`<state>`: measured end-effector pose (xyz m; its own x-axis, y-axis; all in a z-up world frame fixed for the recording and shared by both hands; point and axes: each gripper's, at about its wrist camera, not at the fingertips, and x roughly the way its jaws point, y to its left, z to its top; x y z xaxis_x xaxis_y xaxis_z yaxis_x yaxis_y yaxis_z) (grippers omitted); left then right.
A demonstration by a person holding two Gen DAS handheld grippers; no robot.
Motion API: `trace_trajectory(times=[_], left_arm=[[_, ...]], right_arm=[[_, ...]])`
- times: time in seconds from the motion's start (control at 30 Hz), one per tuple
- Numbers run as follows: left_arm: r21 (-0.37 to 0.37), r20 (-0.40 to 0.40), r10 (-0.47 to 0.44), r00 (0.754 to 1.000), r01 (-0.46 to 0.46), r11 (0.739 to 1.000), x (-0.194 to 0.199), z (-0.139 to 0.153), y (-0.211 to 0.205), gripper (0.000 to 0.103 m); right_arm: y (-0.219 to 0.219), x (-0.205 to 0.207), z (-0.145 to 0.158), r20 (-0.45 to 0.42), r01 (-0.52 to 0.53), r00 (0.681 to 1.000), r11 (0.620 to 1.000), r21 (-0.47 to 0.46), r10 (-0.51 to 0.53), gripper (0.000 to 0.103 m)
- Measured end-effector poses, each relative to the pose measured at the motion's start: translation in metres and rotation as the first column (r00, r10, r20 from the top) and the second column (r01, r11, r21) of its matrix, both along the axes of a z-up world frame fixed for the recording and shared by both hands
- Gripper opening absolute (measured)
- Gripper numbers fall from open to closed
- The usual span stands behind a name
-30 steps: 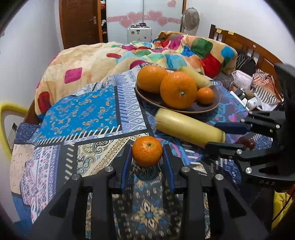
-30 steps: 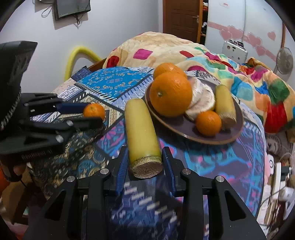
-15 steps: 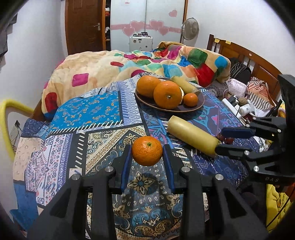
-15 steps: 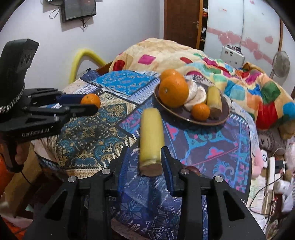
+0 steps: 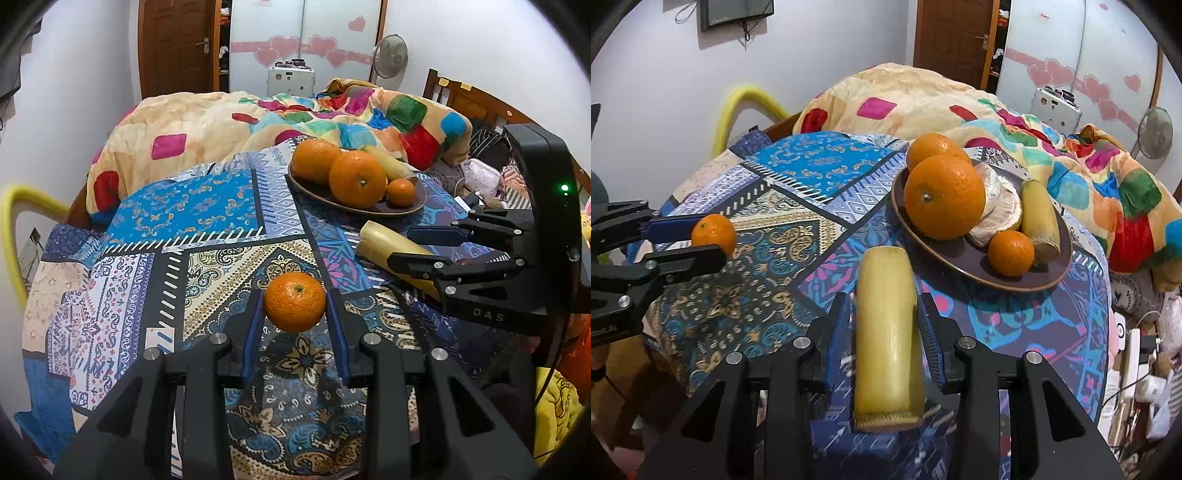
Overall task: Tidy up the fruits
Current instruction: 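Grasp the yellow cylindrical fruit with the right gripper while the left gripper grasps the small tangerine, then carry the yellow fruit onto the plate with the right gripper while the left gripper places the tangerine there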
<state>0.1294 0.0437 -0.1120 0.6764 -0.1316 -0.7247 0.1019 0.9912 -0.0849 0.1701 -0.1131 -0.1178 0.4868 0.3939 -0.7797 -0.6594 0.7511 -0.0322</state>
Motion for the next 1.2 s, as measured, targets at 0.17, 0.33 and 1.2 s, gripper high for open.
trace_trajectory(times=[0.17,0.33,1.2], left_arm=[[-0.019,-0.011,0.006,1.000,-0.006,1.000,0.008,-0.006,0.001,0.034],[-0.025,-0.008,0.004,1.000,-0.004,1.000,0.014,-0.004,-0.004,0.034],[-0.017,0.116,-0.030,0.993,0.033,0.999,0.070,0.050,-0.042,0.034]], right_arm=[[0.003,0.009,-0.005,-0.036,-0.020,0.999,1.000,-0.015,0.020,0.036],[0.009,0.006,-0.008,-0.018,-0.053,0.998,0.997,-0.055,0.052,0.035],[-0.065,0.019,0.072,0.107,0.108,0.985,0.971,0.213,-0.133,0.034]])
